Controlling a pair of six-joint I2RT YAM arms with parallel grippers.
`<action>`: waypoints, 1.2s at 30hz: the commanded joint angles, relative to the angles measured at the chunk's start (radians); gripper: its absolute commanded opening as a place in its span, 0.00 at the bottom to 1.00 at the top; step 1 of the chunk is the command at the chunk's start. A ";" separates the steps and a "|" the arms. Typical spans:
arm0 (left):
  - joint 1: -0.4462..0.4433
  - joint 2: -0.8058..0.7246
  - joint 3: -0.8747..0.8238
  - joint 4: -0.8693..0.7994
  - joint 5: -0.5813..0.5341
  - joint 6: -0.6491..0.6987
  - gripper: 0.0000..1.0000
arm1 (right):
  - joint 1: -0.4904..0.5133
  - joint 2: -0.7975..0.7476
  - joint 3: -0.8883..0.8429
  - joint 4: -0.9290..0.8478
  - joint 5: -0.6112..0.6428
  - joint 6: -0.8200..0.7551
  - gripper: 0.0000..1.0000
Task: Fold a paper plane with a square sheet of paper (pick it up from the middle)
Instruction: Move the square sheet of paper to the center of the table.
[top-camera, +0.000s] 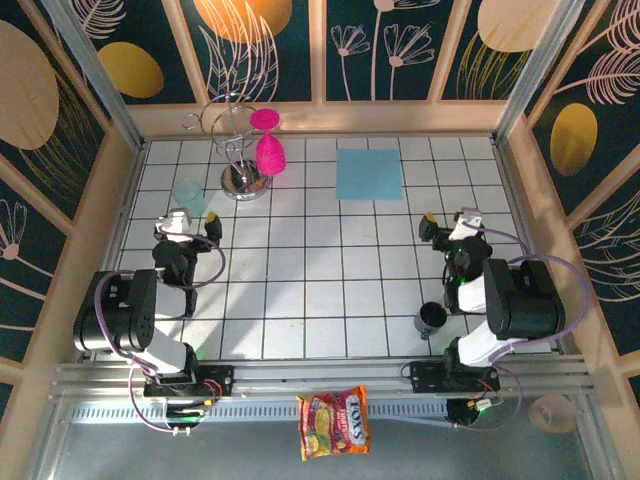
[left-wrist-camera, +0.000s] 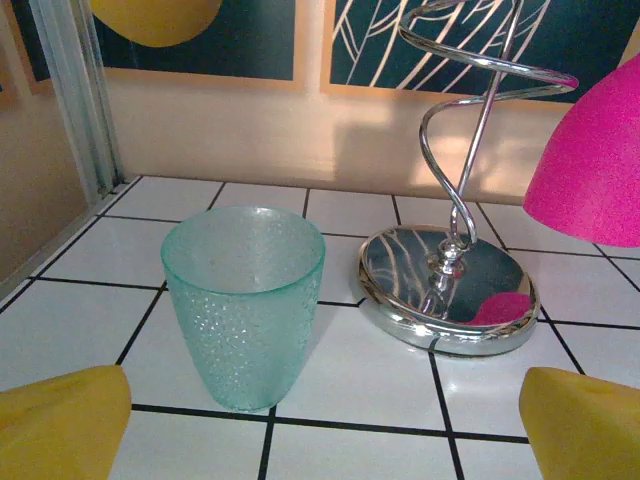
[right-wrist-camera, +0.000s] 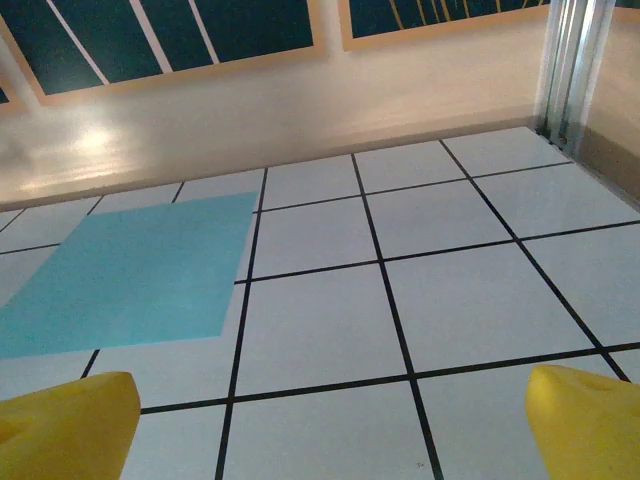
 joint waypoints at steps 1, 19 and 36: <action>-0.004 0.003 0.004 0.025 0.002 0.012 0.99 | -0.007 0.004 0.016 0.008 -0.006 -0.018 0.99; -0.003 0.003 0.010 0.016 -0.020 0.004 0.99 | -0.006 0.004 0.016 0.007 -0.006 -0.018 0.99; -0.003 -0.023 -0.091 0.186 -0.070 -0.018 0.99 | -0.002 -0.051 0.041 -0.080 -0.018 -0.029 0.99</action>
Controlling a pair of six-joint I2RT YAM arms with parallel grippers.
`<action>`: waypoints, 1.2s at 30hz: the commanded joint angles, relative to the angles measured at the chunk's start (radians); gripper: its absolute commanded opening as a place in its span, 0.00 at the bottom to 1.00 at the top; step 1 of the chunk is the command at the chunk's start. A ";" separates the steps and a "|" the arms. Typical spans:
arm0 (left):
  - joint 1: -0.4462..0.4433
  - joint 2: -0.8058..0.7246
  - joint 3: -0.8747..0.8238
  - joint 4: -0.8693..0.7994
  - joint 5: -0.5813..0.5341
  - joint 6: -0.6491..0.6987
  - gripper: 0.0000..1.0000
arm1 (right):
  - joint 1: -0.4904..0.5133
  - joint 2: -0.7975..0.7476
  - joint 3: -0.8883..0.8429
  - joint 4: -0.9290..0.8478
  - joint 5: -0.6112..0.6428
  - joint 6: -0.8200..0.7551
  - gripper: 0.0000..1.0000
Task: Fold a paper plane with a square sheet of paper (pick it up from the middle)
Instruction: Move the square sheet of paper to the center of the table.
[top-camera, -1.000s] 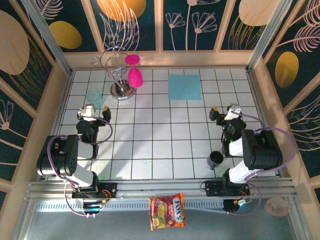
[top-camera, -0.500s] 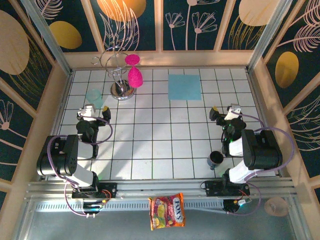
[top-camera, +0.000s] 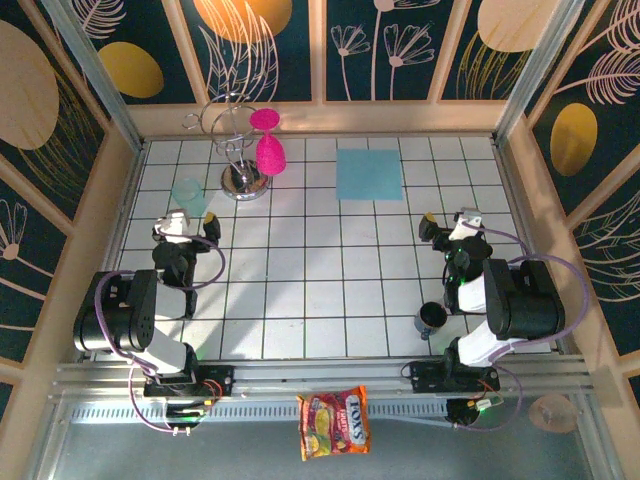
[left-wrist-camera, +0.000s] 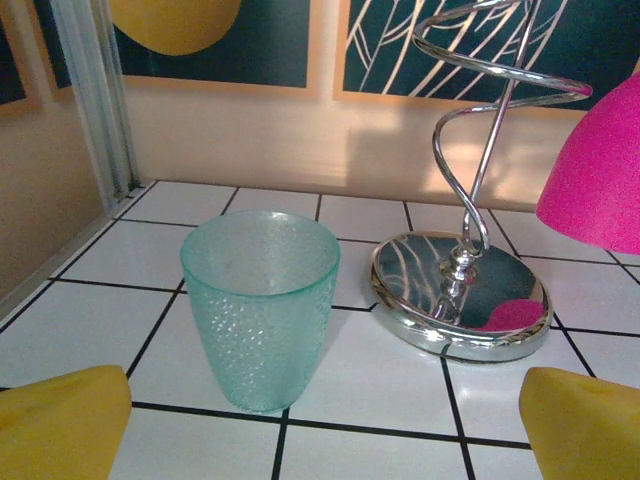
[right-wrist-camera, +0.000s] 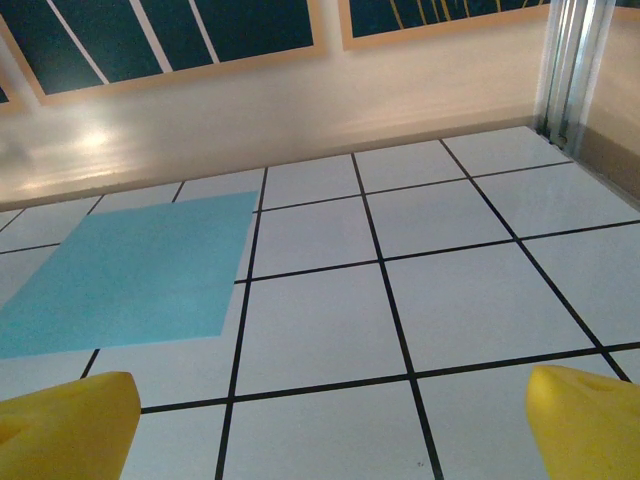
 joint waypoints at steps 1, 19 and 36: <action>-0.004 -0.043 -0.082 0.158 -0.056 -0.024 0.99 | 0.001 -0.076 0.056 -0.126 -0.017 -0.032 0.99; -0.003 -0.629 0.102 -0.740 -0.034 -0.502 0.99 | 0.120 -0.096 0.649 -1.009 -0.114 0.370 0.99; -0.004 -0.392 0.219 -0.859 0.387 -0.657 0.99 | 0.235 0.485 1.171 -1.231 -0.247 0.605 0.75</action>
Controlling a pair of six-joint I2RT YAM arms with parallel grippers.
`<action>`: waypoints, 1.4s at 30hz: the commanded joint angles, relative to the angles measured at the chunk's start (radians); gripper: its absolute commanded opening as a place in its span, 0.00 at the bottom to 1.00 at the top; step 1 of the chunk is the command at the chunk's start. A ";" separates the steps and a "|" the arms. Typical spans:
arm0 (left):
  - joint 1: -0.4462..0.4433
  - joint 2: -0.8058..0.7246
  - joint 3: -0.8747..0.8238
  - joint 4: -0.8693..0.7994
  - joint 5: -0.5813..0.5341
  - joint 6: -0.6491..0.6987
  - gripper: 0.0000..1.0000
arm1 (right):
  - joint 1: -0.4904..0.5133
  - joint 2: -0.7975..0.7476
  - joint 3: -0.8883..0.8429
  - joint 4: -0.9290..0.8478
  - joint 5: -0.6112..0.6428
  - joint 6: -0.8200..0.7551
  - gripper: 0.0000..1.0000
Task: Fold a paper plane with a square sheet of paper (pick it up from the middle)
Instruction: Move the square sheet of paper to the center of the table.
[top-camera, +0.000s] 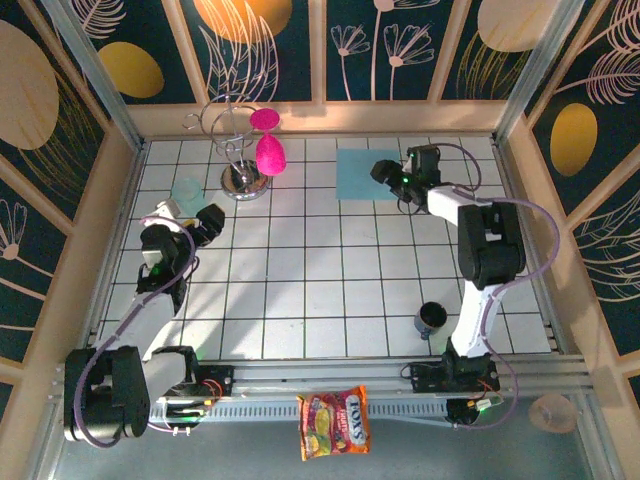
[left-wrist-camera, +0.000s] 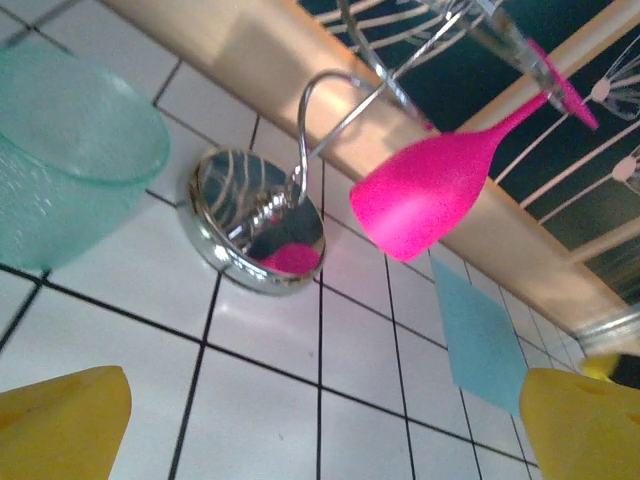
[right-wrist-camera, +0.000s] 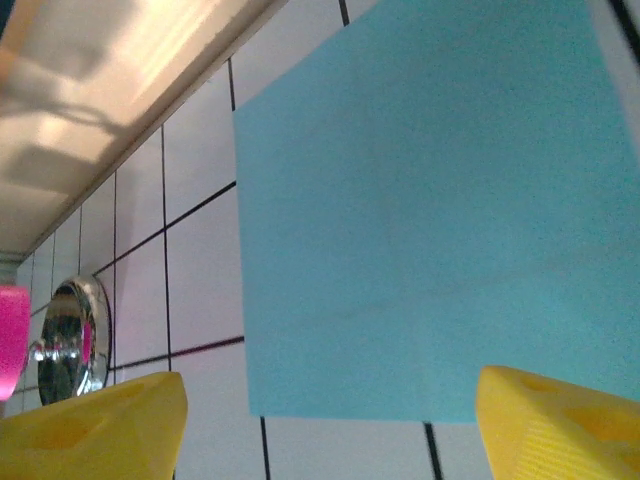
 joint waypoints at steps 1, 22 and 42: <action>-0.003 0.054 0.025 -0.019 0.097 -0.060 0.99 | 0.020 0.060 0.112 -0.084 0.042 0.026 0.75; -0.139 0.200 0.074 0.016 0.023 -0.161 0.99 | 0.044 0.348 0.453 -0.394 0.180 -0.087 0.74; -0.178 0.284 0.121 0.011 0.095 -0.176 0.99 | 0.376 0.012 -0.121 -0.405 0.294 0.022 0.73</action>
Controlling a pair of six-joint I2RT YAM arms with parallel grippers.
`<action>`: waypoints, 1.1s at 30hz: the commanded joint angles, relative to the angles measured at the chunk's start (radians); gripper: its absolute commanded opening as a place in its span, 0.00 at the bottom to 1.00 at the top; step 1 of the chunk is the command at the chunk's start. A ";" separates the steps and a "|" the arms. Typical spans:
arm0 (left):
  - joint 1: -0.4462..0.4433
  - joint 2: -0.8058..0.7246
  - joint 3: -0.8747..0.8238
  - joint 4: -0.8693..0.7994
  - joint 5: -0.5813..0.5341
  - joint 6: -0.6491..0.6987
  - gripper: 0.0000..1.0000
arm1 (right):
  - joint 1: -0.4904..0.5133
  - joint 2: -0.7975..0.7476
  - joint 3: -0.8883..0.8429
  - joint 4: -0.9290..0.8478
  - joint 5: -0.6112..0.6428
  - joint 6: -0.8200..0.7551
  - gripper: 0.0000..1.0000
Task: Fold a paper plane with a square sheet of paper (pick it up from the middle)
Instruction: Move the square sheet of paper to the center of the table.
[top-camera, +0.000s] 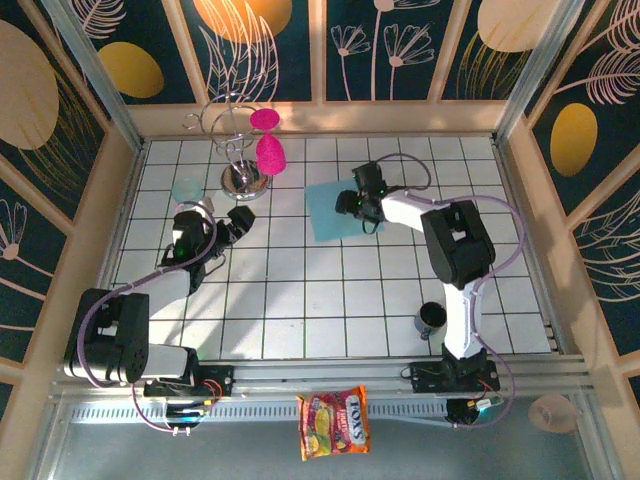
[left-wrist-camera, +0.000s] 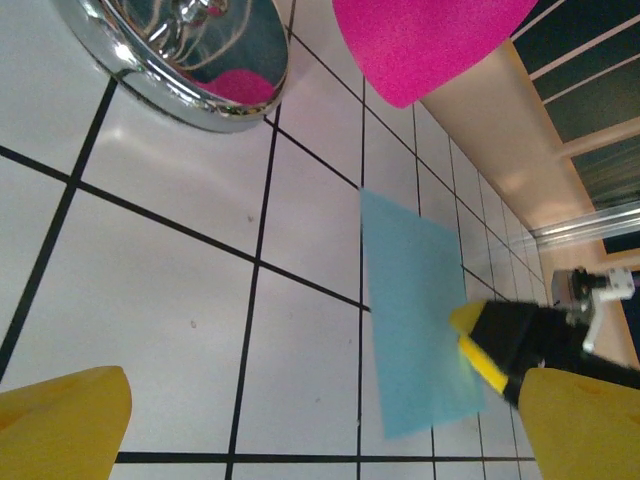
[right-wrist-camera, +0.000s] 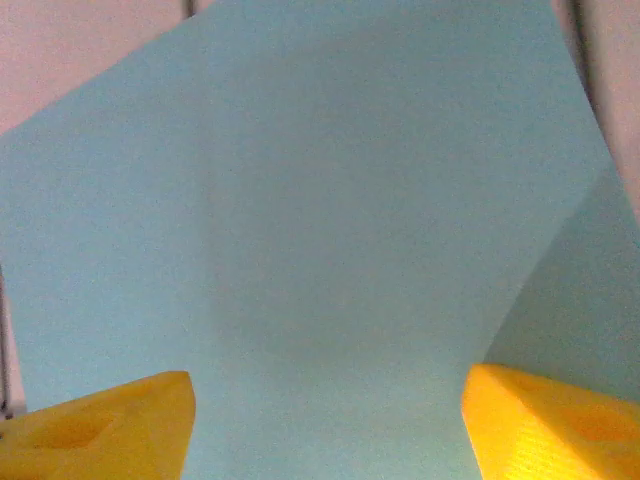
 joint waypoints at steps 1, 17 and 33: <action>-0.016 0.005 0.015 0.018 0.021 -0.029 0.99 | 0.099 -0.043 -0.157 -0.117 -0.021 0.142 0.72; -0.277 0.048 0.154 -0.252 -0.131 -0.025 0.95 | 0.100 -0.130 -0.049 -0.111 -0.182 0.092 0.61; -0.418 0.304 0.330 -0.321 -0.094 -0.117 0.86 | 0.055 -0.066 -0.071 -0.128 -0.232 0.037 0.54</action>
